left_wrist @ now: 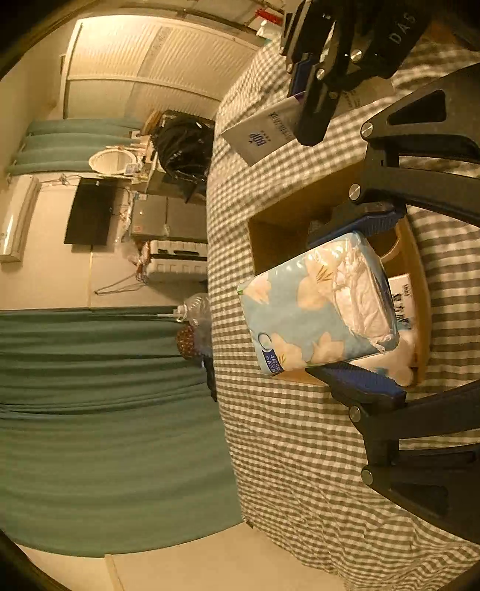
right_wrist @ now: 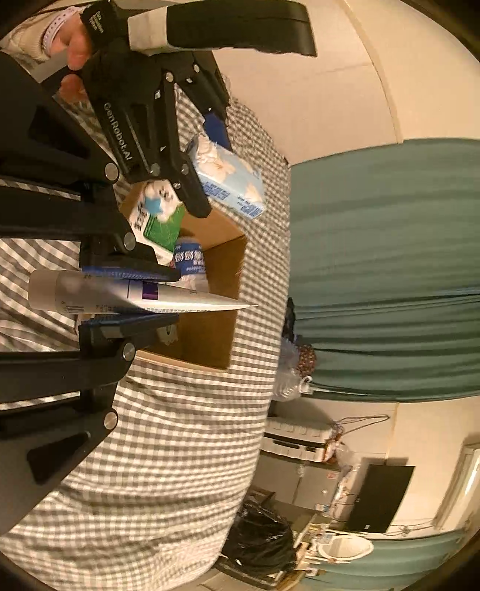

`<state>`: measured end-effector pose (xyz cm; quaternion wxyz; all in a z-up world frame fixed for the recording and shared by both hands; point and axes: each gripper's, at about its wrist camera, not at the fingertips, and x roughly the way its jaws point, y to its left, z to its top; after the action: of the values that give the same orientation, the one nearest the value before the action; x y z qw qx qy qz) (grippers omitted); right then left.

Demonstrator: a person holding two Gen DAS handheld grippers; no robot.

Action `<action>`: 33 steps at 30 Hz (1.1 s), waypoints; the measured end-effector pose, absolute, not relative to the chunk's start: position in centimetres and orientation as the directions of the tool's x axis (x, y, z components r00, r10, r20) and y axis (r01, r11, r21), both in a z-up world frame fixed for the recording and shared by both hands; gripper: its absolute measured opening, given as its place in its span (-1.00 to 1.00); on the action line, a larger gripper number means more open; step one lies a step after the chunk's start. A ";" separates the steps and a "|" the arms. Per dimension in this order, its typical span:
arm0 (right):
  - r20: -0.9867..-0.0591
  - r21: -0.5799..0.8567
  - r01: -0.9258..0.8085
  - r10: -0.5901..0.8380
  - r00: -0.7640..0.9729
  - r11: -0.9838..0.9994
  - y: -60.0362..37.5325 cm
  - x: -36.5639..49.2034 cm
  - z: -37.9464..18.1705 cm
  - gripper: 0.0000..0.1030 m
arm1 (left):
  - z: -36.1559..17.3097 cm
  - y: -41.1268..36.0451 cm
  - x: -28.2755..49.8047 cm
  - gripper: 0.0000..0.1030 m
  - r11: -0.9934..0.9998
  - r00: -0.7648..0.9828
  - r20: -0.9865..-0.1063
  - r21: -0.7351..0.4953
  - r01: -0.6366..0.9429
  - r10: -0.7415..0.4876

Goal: Organize objects
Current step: 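Carry the tube and tissue pack into the cardboard box and release both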

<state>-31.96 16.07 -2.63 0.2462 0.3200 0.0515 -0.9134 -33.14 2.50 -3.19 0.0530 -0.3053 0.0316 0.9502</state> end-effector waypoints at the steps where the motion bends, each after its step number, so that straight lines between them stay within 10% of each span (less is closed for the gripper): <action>1: -0.616 0.069 0.479 -0.415 -0.670 -0.875 16.4 -32.5 -3.2 -0.70 | -3.6 2.7 -33.5 0.21 -0.992 -0.810 -0.583 0.045 -0.115 0.067; 15: -0.614 0.111 0.481 -0.441 -0.655 -0.869 15.0 -41.1 -8.2 -0.69 | -9.7 4.3 -37.5 0.25 -0.979 -0.786 -0.615 0.119 -0.168 0.060; 20: -0.622 0.132 0.453 -0.430 -0.655 -0.882 15.7 -40.5 -8.1 0.08 | -10.0 4.7 -36.7 0.53 -0.977 -0.771 -0.633 0.111 -0.182 0.072; 33: -0.523 0.111 0.373 -0.373 -0.766 -0.921 20.5 -31.4 0.7 0.27 | -3.9 5.0 -28.6 1.00 -0.988 -0.829 -0.555 0.076 -0.131 0.067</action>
<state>-31.37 20.51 0.72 0.1983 0.2784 -0.0004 -0.9398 -28.61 4.99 -3.90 0.0518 -0.2878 0.0554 0.9547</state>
